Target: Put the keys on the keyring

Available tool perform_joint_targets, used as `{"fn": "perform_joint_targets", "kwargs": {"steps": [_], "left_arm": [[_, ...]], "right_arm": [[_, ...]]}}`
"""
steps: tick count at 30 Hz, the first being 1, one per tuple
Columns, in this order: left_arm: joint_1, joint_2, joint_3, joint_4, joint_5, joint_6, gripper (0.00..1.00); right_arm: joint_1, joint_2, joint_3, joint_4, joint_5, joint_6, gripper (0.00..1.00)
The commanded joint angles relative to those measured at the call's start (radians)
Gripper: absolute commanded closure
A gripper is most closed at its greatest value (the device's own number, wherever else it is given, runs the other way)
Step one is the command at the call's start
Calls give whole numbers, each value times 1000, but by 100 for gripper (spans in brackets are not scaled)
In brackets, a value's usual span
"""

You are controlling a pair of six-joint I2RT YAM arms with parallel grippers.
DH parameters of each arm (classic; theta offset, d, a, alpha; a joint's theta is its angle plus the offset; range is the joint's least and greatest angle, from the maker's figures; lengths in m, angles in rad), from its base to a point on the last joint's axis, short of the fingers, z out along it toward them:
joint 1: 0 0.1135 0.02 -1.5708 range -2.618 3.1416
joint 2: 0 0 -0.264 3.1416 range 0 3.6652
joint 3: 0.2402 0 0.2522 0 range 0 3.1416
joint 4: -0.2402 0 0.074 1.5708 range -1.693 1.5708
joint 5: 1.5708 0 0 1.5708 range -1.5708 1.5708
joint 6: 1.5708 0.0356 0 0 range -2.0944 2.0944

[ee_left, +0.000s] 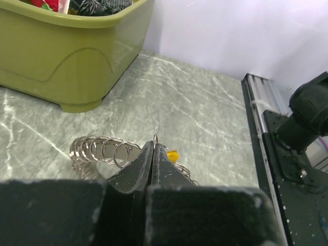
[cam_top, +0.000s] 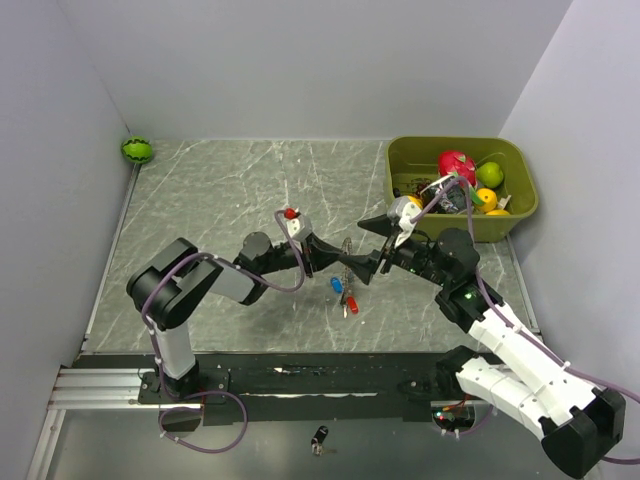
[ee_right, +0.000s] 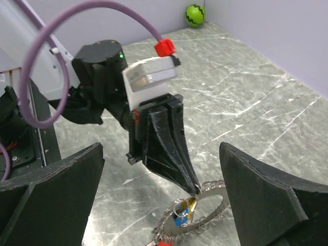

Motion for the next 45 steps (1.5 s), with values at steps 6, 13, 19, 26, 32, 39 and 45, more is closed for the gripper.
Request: {"fn": "perform_joint_targets", "kwargs": {"steps": [6,13,19,26,32,39,45], "left_arm": [[12,-72,-72,129,-19,89,99],[46,-88,-84,66,-36,89,98],[59,-98,-84,-6,-52,108,99],[79,-68,-95,0,-88,74,96],[84,-81,-110,-22,-125,85,71],[92,-127,-141,-26,-184,103,47],[110,-172,-174,12,-200,80,1]], "right_arm": [[0,21,3,38,-19,9,0],[0,38,8,38,-34,14,0],[0,54,11,40,-45,18,0],[0,69,19,34,-54,18,0],[2,83,26,29,-62,18,0],[0,83,29,29,-62,18,0],[-1,81,31,28,-64,18,0]]}}
